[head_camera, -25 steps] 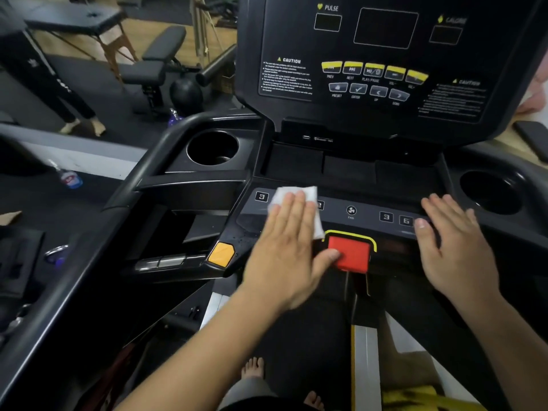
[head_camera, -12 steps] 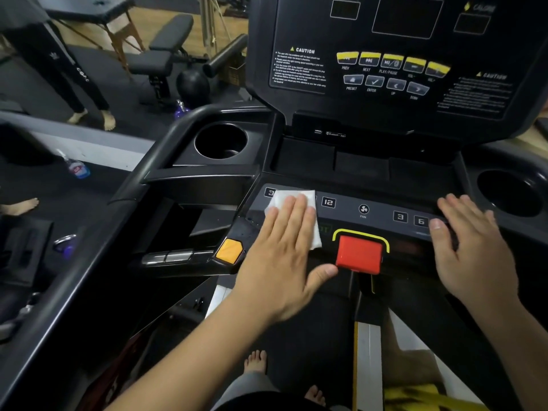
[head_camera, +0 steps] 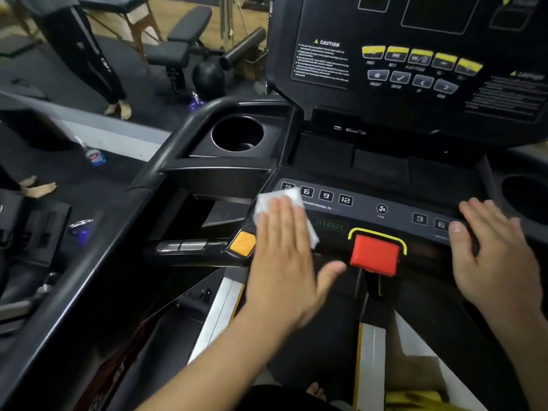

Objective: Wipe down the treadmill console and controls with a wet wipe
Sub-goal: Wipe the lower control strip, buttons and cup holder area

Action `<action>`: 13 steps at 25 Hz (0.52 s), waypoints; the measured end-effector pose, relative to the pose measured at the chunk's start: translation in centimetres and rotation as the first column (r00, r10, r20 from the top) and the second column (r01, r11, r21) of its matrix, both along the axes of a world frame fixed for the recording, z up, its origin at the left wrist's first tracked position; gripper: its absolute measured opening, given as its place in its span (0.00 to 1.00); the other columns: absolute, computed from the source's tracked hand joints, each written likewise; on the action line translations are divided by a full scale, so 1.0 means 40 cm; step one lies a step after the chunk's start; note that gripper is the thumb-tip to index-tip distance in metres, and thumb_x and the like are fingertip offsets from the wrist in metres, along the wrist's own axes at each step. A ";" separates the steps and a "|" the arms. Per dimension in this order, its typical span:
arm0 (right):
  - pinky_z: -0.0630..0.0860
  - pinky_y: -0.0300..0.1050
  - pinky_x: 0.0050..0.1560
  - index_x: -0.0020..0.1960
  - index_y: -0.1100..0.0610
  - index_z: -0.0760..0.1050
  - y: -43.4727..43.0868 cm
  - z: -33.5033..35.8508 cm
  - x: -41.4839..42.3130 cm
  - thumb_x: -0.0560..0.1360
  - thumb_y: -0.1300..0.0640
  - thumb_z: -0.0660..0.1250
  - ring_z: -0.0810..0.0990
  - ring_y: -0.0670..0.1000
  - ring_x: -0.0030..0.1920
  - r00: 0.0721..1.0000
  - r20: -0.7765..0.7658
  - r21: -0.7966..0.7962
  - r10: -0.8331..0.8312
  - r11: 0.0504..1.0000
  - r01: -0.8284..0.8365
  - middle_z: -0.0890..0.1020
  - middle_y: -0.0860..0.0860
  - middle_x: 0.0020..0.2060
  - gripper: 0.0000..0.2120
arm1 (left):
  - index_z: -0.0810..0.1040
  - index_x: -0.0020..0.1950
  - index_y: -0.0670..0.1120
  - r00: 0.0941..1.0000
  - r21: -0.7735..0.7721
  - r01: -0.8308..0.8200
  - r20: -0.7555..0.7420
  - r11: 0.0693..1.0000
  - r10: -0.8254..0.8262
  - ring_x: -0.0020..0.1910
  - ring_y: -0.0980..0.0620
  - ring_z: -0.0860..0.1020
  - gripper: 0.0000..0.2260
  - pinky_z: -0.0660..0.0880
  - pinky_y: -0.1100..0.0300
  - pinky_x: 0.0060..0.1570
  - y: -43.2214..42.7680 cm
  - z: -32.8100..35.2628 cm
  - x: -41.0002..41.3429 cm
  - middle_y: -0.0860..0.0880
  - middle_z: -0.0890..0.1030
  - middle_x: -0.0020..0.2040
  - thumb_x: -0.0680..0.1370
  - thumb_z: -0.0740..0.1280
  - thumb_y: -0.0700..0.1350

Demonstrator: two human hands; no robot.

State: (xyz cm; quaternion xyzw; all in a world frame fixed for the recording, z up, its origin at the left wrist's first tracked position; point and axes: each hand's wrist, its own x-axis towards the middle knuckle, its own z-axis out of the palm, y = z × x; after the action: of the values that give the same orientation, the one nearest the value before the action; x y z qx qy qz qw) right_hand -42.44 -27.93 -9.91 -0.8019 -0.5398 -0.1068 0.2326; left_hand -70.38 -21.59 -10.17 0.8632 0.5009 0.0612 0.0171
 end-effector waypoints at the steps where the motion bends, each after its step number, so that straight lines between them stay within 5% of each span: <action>1: 0.50 0.52 0.75 0.70 0.62 0.70 0.001 -0.003 0.001 0.81 0.48 0.52 0.64 0.56 0.74 1.000 0.001 -0.001 -0.001 1.000 0.001 0.72 0.60 0.70 0.25 | 0.43 0.78 0.33 0.999 -0.005 0.045 -0.025 0.999 -0.045 0.78 0.34 0.42 0.43 0.47 0.38 0.75 -0.008 0.000 0.012 0.32 0.44 0.78 0.78 0.38 0.69; 9: 0.51 0.55 0.75 0.70 0.62 0.70 0.003 -0.013 0.012 0.81 0.49 0.53 0.64 0.56 0.74 1.000 -0.021 0.017 0.000 1.000 0.000 0.72 0.59 0.70 0.24 | 0.45 0.79 0.37 0.996 0.009 0.057 -0.071 0.998 -0.056 0.79 0.40 0.40 0.42 0.45 0.38 0.75 0.034 0.002 -0.013 0.36 0.44 0.80 0.78 0.43 0.69; 13: 0.50 0.51 0.76 0.71 0.62 0.70 -0.003 -0.009 0.010 0.81 0.49 0.52 0.64 0.55 0.75 1.000 0.000 0.006 -0.001 1.000 0.001 0.71 0.59 0.71 0.25 | 0.54 0.79 0.39 0.994 -0.016 0.018 0.107 1.000 -0.016 0.80 0.44 0.46 0.40 0.47 0.40 0.76 -0.001 -0.010 -0.116 0.40 0.51 0.80 0.79 0.45 0.68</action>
State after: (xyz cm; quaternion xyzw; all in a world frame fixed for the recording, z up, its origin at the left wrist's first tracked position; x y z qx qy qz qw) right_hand -42.03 -28.04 -10.28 -0.8015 -0.5391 -0.1085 0.2351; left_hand -75.02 -21.64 -10.58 0.8628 0.4922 0.1030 0.0519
